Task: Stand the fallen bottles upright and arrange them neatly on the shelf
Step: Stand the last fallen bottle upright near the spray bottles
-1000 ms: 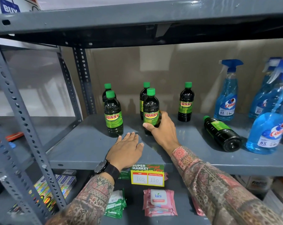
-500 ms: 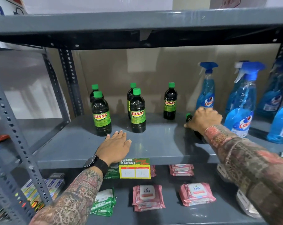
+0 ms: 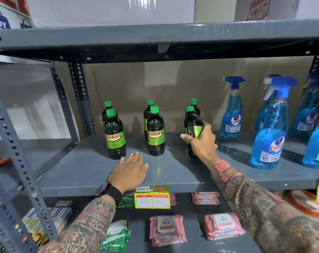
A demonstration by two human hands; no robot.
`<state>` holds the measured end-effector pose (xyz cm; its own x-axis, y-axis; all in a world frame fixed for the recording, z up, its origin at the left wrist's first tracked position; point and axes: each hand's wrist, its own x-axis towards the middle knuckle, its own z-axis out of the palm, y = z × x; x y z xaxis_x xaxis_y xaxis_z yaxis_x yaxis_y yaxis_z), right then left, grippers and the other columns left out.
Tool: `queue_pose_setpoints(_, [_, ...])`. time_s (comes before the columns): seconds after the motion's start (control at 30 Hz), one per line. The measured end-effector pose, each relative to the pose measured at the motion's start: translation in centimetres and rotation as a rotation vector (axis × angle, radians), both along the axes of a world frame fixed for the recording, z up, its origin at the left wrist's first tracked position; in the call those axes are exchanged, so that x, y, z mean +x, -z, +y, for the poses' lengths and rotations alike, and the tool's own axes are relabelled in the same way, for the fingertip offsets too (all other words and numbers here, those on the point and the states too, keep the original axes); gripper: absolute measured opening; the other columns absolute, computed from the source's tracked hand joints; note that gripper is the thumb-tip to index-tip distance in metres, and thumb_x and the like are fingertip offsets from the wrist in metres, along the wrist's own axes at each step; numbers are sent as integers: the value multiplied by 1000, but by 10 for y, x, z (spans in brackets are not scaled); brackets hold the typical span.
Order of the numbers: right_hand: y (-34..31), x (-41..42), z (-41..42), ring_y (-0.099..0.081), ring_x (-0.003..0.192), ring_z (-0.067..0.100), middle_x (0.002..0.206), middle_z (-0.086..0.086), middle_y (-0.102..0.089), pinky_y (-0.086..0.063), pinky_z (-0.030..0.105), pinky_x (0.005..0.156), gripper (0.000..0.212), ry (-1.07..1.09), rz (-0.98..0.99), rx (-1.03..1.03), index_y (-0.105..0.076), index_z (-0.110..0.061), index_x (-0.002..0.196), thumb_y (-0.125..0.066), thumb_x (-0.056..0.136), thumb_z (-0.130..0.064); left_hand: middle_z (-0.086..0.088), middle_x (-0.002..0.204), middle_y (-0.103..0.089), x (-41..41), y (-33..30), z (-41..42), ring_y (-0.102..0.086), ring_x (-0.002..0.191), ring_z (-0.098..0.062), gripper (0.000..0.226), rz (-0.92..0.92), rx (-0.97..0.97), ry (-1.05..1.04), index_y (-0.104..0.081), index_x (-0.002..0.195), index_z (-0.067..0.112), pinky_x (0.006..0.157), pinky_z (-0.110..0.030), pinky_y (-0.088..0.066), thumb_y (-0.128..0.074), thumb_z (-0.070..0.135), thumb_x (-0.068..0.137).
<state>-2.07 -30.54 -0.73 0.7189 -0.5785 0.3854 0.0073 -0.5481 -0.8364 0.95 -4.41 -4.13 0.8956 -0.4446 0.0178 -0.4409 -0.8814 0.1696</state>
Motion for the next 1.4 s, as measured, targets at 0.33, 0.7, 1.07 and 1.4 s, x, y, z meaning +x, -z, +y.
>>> queue_pose_setpoints(0.33, [22, 15, 5, -54, 120, 17, 131, 0, -54, -46, 37, 105, 93, -109, -188, 21, -35, -18, 149, -90, 77, -34, 0, 177, -1, 1, 1, -1, -1, 164, -15, 66, 5, -16, -1, -8, 168, 14, 132, -39, 3, -16, 46, 111])
queue_pose_setpoints(0.7, [28, 14, 3, -56, 115, 21, 126, 2, -53, -48, 35, 95, 92, -40, -188, -35, -33, -14, 145, -88, 73, -30, 2, 177, 0, 3, 5, -1, 1, 164, -13, 66, 7, -21, -8, -7, 168, 16, 131, -37, 4, -15, 48, 111])
queue_pose_setpoints(1.07, [31, 18, 3, -61, 105, 22, 120, 4, -57, -52, 35, 86, 79, -13, -162, -68, -38, -18, 129, -90, 72, -34, 2, 177, -1, 1, 4, 0, -1, 164, -14, 66, -2, -23, -10, -8, 168, 16, 131, -37, 4, -15, 48, 111])
queue_pose_setpoints(1.4, [30, 16, 3, -55, 114, 22, 122, 1, -51, -49, 36, 95, 87, 8, -180, -90, -40, -16, 133, -92, 68, -41, 2, 177, -2, 1, 4, 1, -1, 164, -13, 66, 1, -30, -13, -9, 168, 16, 131, -37, 4, -17, 48, 111])
